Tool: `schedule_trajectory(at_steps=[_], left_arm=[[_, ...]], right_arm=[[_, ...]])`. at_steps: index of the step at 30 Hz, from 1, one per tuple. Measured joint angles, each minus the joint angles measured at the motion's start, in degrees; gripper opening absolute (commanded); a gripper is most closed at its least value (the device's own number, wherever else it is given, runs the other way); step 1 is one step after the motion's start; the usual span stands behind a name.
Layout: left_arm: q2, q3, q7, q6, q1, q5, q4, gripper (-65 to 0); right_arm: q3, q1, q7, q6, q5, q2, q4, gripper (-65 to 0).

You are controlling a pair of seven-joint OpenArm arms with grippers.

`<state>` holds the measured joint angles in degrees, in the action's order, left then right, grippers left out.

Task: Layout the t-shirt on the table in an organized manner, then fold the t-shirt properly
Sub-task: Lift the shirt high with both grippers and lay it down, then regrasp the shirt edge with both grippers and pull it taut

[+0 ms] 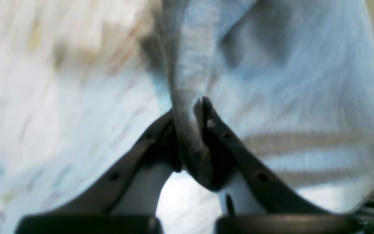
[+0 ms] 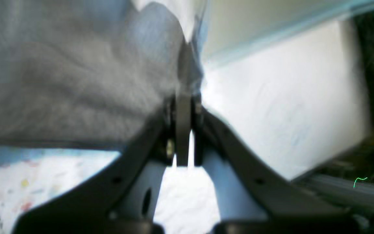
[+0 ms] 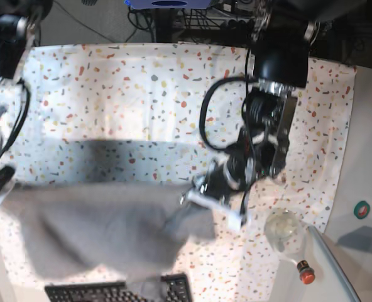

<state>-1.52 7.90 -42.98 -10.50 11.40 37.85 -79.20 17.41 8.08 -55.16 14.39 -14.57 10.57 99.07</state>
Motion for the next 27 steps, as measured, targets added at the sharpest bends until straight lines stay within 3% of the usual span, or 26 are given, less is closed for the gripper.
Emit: schedule_trajectory(at_steps=[3, 6, 8, 12, 17, 18, 21, 23, 25, 27], left_arm=[[-0.44, -0.22, 5.81, 0.13, -5.51, -1.77, 4.37, -65.0], [-1.46, 0.24, 7.65, 0.11, -10.43, -2.01, 6.91, -65.0], [-2.56, 0.20, 7.87, 1.33, -12.04, -1.36, 6.86, -65.0], [-3.80, -0.52, 5.90, 0.44, -13.22, -1.46, 5.16, -65.0], [-7.23, -0.57, 3.28, 1.05, -19.58, -1.18, -1.77, -65.0], [-7.41, -0.59, 2.82, 0.48, -20.09, -1.27, -2.73, -65.0], [-7.13, -2.03, 2.86, 0.57, -21.64, -1.49, -4.48, -65.0], [-7.23, -3.89, 2.86, 0.74, -22.82, -1.38, -4.55, -58.9], [-7.43, -5.11, 3.10, 0.63, -23.56, -1.44, -4.59, -48.7], [-7.39, -5.20, 3.10, 0.83, -23.54, -1.38, -5.07, -34.1]], right_arm=[[5.22, -7.23, 11.15, -0.09, 0.20, -6.64, -7.67, -65.0], [9.31, -11.41, 14.12, 0.31, 0.35, -10.60, -13.09, -65.0], [10.99, -12.90, 16.00, 0.04, -0.04, -10.80, -14.14, -65.0], [12.11, -15.39, 17.66, -0.22, 0.24, -10.60, -13.55, -65.0], [12.28, -17.35, 15.85, -0.15, 0.42, -11.15, -13.90, -65.0], [12.37, -17.35, 15.52, -0.15, 0.37, -11.63, -13.77, -60.9], [12.24, -18.21, 15.08, -0.13, -0.04, -13.64, -10.58, -39.6], [12.26, -19.50, 15.10, -0.15, -0.04, -15.39, -7.72, -30.8], [12.37, -21.33, 14.71, -0.11, -0.24, -17.16, -3.48, -30.3], [12.00, -23.74, 14.82, 0.02, 0.07, -18.45, 1.68, -30.3]])
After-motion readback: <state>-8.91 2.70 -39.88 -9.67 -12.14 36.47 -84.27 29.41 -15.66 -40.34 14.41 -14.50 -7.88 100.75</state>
